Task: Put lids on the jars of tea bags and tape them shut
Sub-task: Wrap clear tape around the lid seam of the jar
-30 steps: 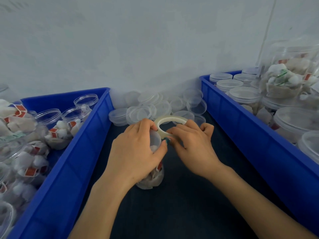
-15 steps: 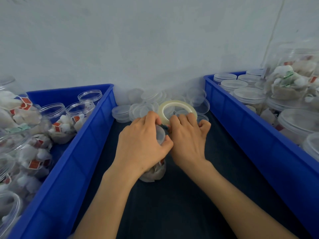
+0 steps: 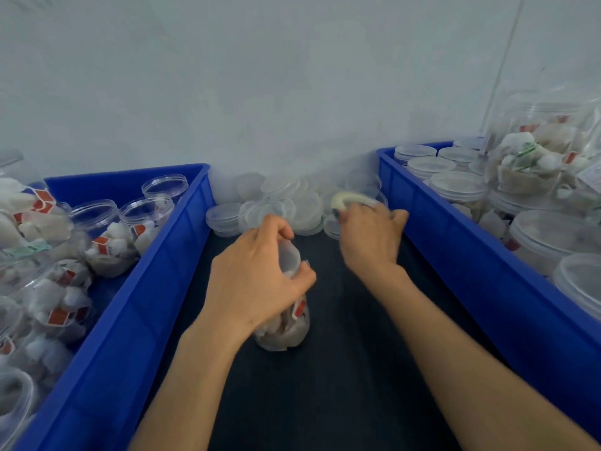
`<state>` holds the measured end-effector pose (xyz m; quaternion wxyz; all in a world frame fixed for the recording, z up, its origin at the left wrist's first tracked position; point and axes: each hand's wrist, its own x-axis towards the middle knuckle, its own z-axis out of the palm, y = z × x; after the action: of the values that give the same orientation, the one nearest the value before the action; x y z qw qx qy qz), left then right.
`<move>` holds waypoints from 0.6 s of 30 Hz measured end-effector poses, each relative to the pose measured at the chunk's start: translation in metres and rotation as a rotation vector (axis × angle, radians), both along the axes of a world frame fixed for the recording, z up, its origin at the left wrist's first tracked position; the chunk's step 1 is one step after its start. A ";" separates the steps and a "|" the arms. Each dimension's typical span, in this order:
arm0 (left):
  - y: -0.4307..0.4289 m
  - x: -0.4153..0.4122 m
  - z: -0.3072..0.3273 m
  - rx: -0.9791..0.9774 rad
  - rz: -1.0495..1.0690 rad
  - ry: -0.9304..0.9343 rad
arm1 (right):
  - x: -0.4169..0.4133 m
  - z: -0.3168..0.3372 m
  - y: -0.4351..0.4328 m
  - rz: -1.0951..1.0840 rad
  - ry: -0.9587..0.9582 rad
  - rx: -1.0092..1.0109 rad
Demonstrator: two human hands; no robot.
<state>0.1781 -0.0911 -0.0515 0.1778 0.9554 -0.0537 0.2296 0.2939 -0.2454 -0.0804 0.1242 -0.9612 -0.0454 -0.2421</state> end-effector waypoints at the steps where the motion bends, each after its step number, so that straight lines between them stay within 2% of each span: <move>1: 0.003 0.004 0.002 -0.009 0.007 0.025 | -0.003 -0.001 0.000 0.117 -0.020 0.014; 3: 0.005 0.011 0.005 0.046 -0.003 0.068 | -0.019 -0.009 0.004 0.317 0.084 0.005; 4: 0.005 0.013 0.006 0.071 -0.015 0.073 | -0.027 -0.016 0.004 0.352 0.122 -0.025; 8: 0.007 0.014 0.004 0.025 -0.049 0.088 | -0.046 -0.041 -0.014 0.366 0.113 -0.025; 12: 0.012 0.014 0.007 -0.026 -0.093 0.162 | -0.055 -0.053 -0.016 0.395 0.109 -0.110; 18: 0.011 0.013 0.011 0.002 -0.114 0.206 | -0.062 -0.054 -0.014 0.514 0.149 -0.033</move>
<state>0.1915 -0.0806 -0.0404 0.1942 0.9695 -0.0896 0.1196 0.2324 -0.2594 -0.1344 0.1688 -0.9351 -0.2829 -0.1305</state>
